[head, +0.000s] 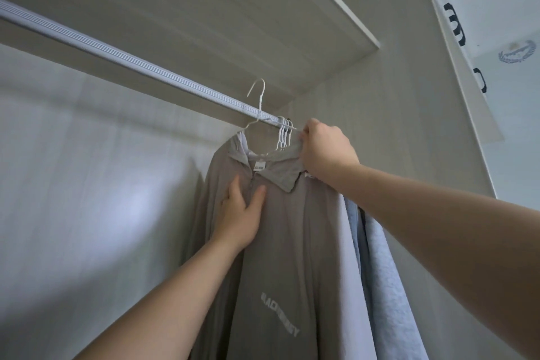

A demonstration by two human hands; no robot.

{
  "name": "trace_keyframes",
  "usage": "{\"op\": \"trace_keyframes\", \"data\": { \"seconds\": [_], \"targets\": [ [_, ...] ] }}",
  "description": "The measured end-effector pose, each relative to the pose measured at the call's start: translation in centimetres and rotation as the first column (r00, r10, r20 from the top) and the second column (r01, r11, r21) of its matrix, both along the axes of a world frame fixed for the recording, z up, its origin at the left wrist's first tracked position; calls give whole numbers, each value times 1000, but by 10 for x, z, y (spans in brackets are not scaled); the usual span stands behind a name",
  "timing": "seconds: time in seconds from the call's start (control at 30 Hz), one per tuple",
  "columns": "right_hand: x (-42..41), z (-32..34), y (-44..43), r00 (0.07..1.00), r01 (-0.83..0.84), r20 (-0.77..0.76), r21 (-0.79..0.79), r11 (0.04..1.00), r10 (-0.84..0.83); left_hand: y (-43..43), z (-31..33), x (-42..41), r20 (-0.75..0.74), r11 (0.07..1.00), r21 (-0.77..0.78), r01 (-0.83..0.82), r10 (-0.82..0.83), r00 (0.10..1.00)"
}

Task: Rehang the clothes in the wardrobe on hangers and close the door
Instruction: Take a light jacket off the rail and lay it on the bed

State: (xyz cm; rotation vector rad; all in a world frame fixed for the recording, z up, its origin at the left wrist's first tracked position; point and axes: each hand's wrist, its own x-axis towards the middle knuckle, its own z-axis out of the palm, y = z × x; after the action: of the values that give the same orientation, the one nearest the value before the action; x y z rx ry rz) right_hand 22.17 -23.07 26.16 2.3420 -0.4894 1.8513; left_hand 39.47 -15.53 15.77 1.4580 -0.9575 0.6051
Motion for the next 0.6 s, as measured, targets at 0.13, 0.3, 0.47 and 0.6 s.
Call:
{"op": "trace_keyframes", "data": {
  "seconds": [0.13, 0.3, 0.47, 0.6],
  "targets": [
    [-29, -17, -12, 1000, 13, 26, -94, 996, -11, 20, -2, -15, 172, 961, -116, -251, 269, 948],
    [-88, -37, -27, 995, 62, 86, -190, 980, -47, 32, 4, -46, 283, 916, -158, -370, 401, 871],
    [-168, -47, -39, 991, 120, 94, -252, 960, -99, 21, 13, -98, 354, 912, -203, -357, 409, 841],
    [-246, -44, -47, 986, 160, 93, -243, 957, -141, -2, 27, -163, 386, 922, -247, -299, 377, 842]
  ]
}}
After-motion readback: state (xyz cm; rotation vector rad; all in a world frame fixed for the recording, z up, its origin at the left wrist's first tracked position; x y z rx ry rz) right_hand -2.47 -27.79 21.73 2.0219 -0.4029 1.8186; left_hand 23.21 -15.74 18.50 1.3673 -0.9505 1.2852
